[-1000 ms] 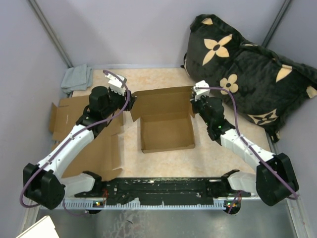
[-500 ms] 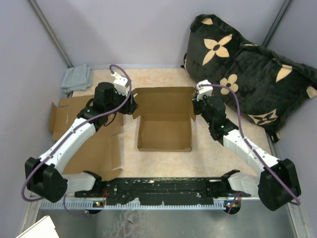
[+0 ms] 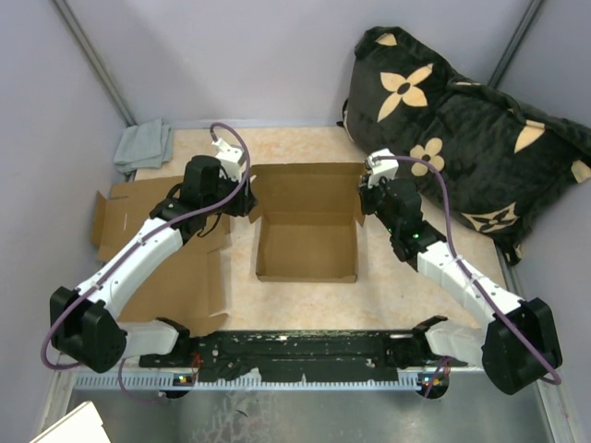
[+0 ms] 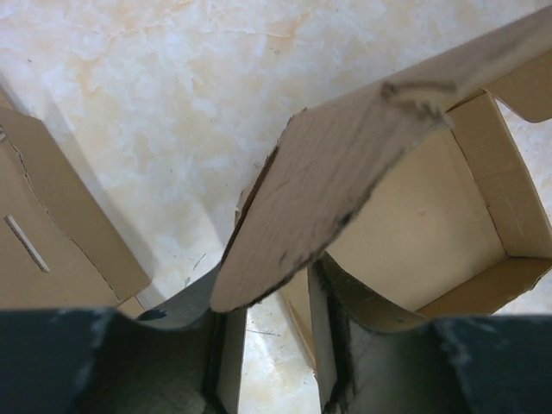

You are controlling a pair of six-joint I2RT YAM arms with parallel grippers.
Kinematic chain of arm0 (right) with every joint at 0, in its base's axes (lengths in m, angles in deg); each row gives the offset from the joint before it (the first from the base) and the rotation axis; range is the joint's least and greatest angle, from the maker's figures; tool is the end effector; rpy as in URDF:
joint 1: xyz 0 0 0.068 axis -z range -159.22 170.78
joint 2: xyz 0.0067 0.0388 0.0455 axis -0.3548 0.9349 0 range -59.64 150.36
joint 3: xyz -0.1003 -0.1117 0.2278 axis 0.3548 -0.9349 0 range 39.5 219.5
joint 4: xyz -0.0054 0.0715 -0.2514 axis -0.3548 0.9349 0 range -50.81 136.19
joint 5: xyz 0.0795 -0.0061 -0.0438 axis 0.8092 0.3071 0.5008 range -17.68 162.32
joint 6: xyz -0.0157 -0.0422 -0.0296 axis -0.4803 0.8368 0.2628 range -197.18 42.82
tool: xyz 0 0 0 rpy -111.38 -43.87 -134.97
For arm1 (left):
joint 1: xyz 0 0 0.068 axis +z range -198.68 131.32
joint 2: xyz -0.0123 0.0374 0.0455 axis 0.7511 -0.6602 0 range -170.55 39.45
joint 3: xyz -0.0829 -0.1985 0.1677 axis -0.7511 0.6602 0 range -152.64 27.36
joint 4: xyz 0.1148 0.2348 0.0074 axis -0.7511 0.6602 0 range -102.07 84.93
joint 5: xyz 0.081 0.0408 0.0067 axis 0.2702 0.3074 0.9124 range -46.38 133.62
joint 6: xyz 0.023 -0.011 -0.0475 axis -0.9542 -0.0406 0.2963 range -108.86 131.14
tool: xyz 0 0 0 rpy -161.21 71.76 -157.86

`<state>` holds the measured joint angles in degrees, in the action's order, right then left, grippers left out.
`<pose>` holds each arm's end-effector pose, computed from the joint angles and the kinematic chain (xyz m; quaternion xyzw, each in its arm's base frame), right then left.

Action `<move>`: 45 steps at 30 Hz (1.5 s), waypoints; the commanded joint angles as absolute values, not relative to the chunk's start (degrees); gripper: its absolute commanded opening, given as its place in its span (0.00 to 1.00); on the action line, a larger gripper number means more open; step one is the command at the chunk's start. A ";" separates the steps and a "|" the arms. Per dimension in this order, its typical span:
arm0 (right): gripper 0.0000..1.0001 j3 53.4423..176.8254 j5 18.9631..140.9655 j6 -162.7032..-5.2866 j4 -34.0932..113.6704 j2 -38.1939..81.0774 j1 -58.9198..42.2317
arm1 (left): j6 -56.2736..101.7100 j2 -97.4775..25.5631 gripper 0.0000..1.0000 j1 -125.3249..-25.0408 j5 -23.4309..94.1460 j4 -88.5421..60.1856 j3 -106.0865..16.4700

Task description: Fold the paper box

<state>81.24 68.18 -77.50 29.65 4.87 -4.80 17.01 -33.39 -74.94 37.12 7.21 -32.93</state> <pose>0.2376 0.1108 0.2873 -0.1494 0.7693 0.1115 0.6111 0.2558 -0.1306 0.3134 0.1815 0.8538 -0.1820 0.4526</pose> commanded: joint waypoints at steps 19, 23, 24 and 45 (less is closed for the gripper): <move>0.00 82.27 63.67 -91.55 28.18 6.39 -9.41 | 25.99 -28.06 0.09 -77.99 31.51 -3.69 -25.67; 0.00 83.25 61.67 -93.50 27.01 7.20 -11.06 | 26.35 -27.31 0.09 -78.43 31.24 -4.67 -24.20; 0.00 83.57 61.21 -93.99 27.09 7.35 -11.63 | 26.38 -27.22 0.09 -78.57 31.26 -4.62 -24.08; 0.00 70.89 53.14 -97.78 30.31 0.61 -19.80 | 28.69 -18.53 0.09 -79.44 32.79 -1.40 -14.27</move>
